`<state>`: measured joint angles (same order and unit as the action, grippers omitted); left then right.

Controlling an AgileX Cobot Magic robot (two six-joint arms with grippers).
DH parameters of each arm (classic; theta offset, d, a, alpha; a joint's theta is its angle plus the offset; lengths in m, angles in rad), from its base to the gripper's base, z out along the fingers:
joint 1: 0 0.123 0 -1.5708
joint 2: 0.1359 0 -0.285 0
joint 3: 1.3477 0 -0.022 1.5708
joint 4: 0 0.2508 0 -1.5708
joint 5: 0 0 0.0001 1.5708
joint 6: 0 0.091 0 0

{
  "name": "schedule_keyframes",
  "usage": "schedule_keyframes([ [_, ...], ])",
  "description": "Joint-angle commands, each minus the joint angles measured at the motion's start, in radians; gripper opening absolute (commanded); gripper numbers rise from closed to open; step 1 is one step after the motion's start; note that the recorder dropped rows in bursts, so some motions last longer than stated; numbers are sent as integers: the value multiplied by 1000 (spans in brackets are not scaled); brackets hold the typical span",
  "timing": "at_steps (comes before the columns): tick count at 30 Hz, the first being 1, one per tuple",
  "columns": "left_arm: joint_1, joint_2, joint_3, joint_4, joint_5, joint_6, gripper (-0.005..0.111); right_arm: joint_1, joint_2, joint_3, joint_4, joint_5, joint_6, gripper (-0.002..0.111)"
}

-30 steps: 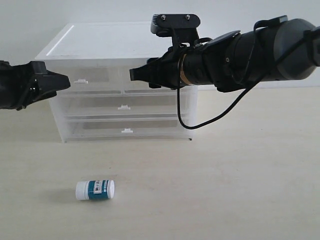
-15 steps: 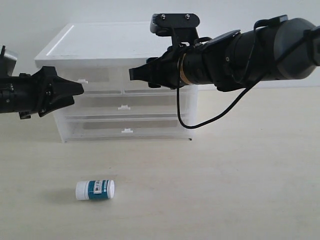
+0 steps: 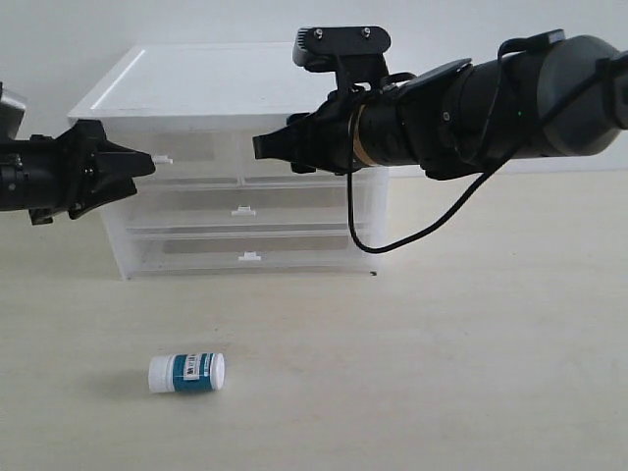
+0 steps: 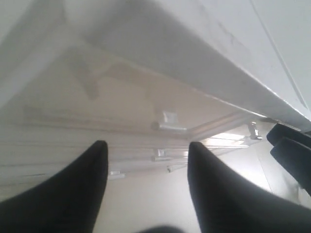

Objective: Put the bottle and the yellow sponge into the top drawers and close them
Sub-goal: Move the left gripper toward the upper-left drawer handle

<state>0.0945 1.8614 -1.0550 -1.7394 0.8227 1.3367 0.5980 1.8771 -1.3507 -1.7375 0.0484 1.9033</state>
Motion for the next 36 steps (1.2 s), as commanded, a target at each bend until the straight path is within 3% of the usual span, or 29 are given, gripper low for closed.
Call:
schedule_keyframes([
  [1,3,14,-27,-5,31,-15,48,-11,-1,-18,-7,65,-12,46],
  [29,1,119,-144,-5,131,-76,47,-11,-1,-18,-7,72,-33,46],
  [31,1,119,-144,-5,123,-76,45,-11,-1,-18,-7,72,-33,46],
  [36,1,119,-148,-5,123,-74,23,-11,-1,-18,-7,72,-33,46],
])
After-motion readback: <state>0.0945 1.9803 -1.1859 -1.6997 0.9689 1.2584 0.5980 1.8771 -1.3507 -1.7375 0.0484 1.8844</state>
